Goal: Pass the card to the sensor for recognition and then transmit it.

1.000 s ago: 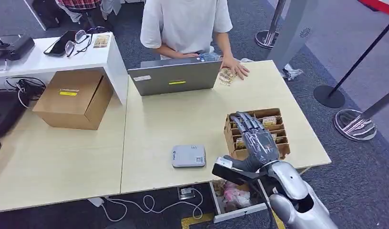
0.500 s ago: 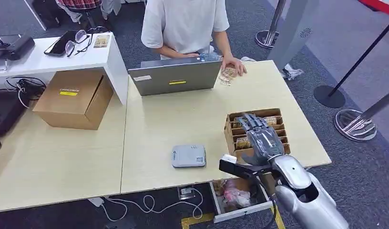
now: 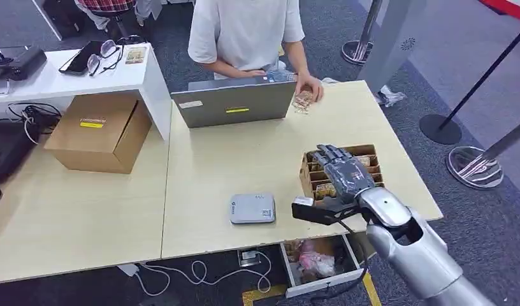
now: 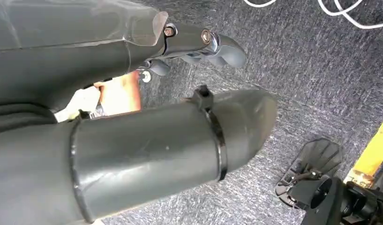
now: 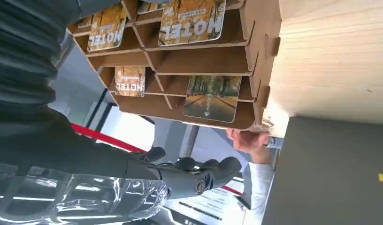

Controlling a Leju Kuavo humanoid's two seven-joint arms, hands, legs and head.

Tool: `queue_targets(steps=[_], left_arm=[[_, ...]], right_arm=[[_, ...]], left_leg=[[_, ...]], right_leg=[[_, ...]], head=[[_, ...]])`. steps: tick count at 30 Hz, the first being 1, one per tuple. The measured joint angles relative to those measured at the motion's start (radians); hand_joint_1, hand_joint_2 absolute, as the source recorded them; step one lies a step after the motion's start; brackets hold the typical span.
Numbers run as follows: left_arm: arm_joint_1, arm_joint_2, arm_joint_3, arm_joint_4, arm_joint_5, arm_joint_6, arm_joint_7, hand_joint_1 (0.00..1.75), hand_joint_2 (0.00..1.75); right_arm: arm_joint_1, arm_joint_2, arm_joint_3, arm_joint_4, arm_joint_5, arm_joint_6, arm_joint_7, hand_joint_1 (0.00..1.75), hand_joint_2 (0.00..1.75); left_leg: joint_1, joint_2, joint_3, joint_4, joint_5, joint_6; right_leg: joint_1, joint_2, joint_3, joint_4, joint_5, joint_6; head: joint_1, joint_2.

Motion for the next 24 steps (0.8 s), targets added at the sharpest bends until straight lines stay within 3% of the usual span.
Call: queue_targets(steps=[10,18,24], left_arm=[[0.006,0.001,0.016,-0.008,-0.006,0.003,0.008,0.00,0.00],[0.034,0.002,0.045,-0.039,-0.004,0.006,0.023,0.00,0.00],[0.045,0.002,0.063,-0.058,-0.006,0.006,0.028,0.00,0.00]], right_arm=[[-0.022,-0.062,0.040,-0.012,-0.059,0.067,0.029,0.00,1.75],[-0.021,-0.146,0.038,-0.143,-0.090,0.150,0.046,0.00,1.75],[-0.020,-0.188,0.037,-0.194,-0.096,0.156,0.044,0.00,1.75]], left_leg=[[0.000,0.000,0.000,0.000,0.000,0.000],[0.000,0.000,0.000,0.000,0.000,0.000],[0.000,0.000,0.000,0.000,0.000,0.000]], right_leg=[[0.000,0.000,0.000,0.000,0.000,0.000],[0.000,0.000,0.000,0.000,0.000,0.000],[0.000,0.000,0.000,0.000,0.000,0.000]], head=[[0.000,0.000],[0.000,0.000],[0.000,0.000]])
